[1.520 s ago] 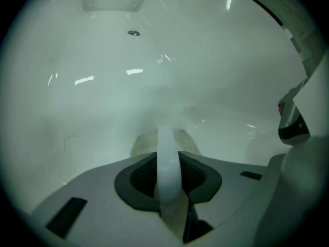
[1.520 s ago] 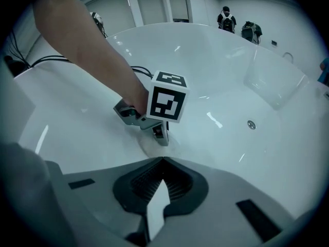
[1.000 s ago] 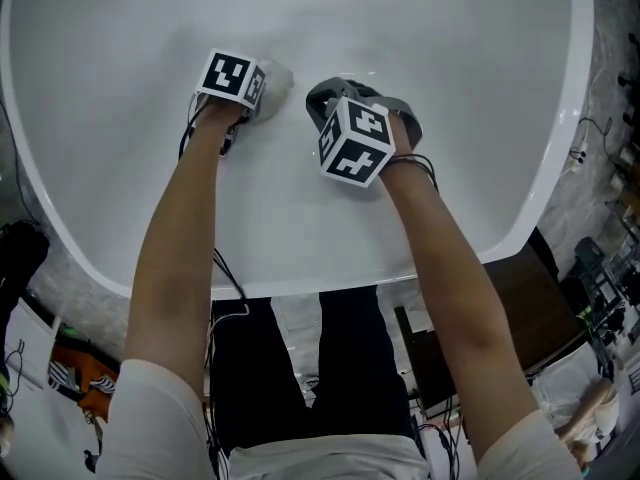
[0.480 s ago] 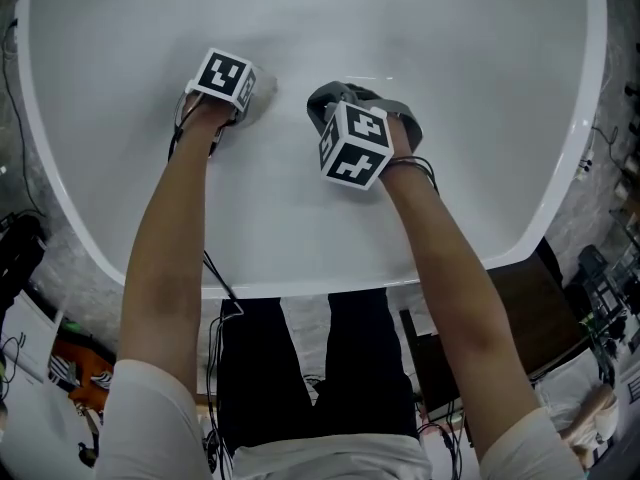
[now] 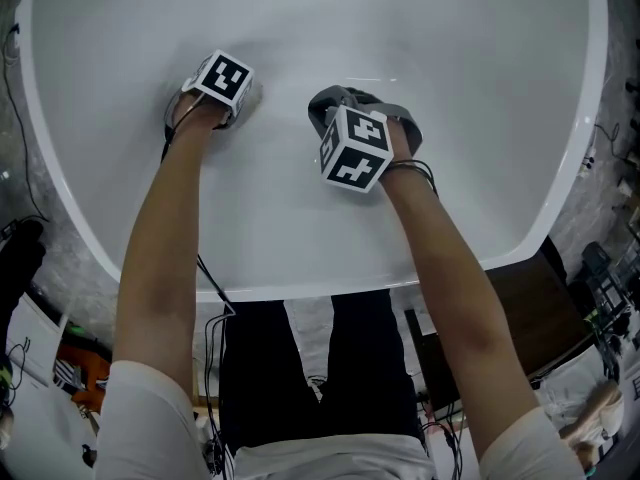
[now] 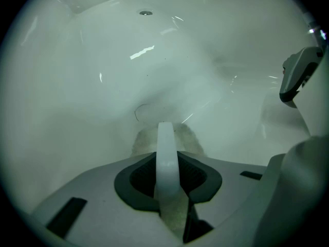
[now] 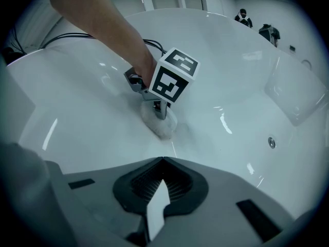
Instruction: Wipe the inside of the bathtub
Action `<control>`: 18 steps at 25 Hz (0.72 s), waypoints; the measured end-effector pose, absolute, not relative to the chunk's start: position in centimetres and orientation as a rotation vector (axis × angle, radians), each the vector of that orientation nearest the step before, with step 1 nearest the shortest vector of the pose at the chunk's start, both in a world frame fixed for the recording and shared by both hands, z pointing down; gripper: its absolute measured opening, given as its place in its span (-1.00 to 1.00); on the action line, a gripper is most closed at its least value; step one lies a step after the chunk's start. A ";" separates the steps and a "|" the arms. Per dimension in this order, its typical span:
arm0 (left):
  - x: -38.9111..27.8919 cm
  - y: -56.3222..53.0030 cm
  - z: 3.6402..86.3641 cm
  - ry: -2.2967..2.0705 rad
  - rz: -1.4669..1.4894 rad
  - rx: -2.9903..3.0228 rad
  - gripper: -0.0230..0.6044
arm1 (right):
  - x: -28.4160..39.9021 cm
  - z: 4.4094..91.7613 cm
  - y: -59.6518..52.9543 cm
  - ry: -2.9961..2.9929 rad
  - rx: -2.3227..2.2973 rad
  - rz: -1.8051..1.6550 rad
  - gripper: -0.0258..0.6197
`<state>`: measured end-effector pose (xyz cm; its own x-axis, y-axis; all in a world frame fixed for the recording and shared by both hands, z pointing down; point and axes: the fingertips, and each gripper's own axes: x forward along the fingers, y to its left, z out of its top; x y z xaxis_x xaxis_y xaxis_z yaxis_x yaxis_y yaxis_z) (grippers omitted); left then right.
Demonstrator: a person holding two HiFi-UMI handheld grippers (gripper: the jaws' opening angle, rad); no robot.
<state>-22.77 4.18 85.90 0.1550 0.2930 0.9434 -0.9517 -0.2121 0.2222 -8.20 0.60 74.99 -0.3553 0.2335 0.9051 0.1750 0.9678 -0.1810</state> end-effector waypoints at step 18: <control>-21.0 2.1 79.7 -0.840 1.200 1.392 -0.62 | -7.4 69.5 -2.2 -1.987 -0.146 0.075 -0.87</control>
